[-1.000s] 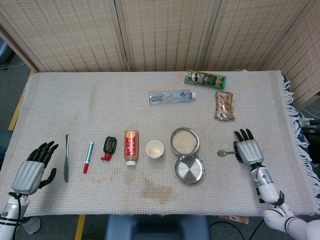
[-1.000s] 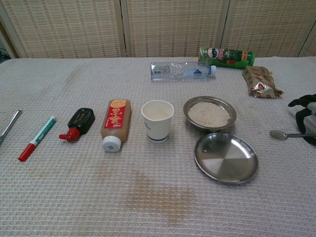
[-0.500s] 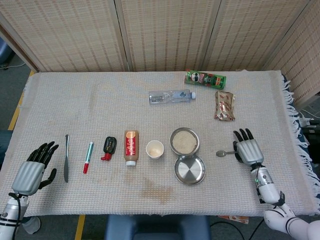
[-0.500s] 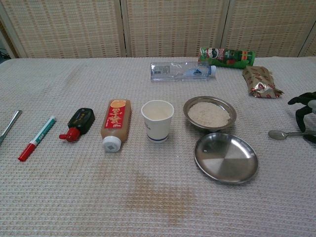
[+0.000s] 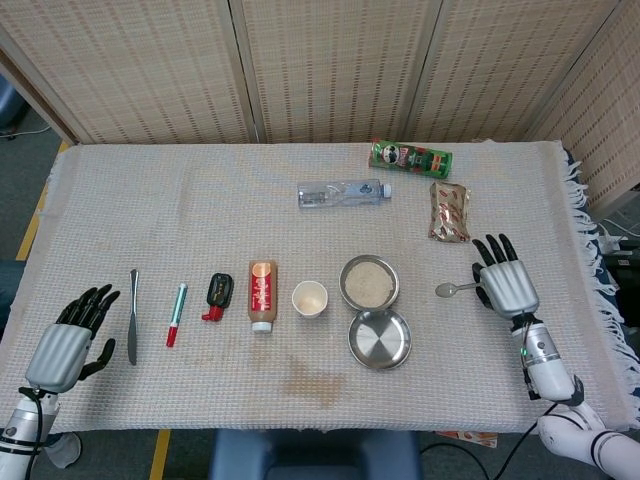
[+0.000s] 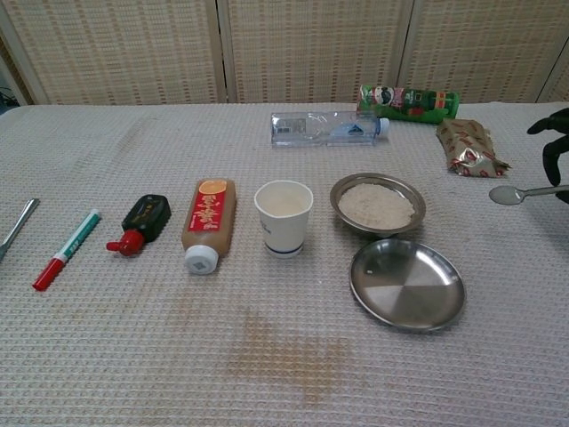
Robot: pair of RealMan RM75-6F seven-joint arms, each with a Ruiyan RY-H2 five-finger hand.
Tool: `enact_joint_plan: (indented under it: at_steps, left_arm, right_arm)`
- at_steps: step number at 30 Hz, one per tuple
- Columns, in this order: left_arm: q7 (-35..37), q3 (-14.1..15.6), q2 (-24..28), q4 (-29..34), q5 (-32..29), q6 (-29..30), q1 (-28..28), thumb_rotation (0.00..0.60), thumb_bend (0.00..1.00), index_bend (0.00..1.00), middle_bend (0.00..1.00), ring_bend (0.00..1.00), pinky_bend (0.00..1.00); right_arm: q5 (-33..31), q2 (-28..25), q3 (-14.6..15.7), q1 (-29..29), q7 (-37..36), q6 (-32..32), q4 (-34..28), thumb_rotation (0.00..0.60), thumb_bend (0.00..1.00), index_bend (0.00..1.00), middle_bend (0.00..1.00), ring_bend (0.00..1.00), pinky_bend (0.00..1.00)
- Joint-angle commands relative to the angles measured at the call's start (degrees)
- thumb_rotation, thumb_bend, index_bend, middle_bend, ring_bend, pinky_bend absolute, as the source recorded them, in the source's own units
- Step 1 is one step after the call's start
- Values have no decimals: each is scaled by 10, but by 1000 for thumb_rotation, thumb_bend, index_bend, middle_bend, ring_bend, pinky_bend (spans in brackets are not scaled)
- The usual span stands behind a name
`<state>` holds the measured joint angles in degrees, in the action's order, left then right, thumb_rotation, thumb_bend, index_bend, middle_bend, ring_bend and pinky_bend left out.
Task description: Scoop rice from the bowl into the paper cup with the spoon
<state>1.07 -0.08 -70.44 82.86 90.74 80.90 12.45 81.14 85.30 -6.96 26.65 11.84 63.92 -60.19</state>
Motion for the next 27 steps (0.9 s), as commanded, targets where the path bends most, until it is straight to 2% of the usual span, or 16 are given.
enact_joint_plan:
  at_steps: [1,7,10,15,20,27]
  left_arm:
    - [1,1,0,0,0,-1,1,600,481,0,0,0,168]
    - [7,0,2,-1,0,1,0,600,482,0,0,0,169]
    - [11,0,4,0,1,4,-1,600,481,0,0,0,169]
    - [18,0,5,-5,0,2,-1,600,481,0,0,0,168]
    - [17,0,4,-5,1,1,0,600,481,0,0,0,168]
    - [9,0,3,-1,2,3,0,600,482,0,0,0,168]
  right_arm:
    - [-3,-25,-18,33,72,-17,-50,600,394,729,114,0,0]
    - [-28,-37,-37,78,191,-55,-111,600,394,731,115,0,0]
    - [-39,-34,-35,81,218,-57,-128,600,395,731,115,0,0]
    - [-41,-30,-25,74,218,-43,-130,600,395,731,118,0,0]
    - [-43,-29,-28,89,232,-50,-130,600,395,738,127,0,0]
    - [-61,-20,-26,136,365,-90,-140,600,397,740,130,0,0]
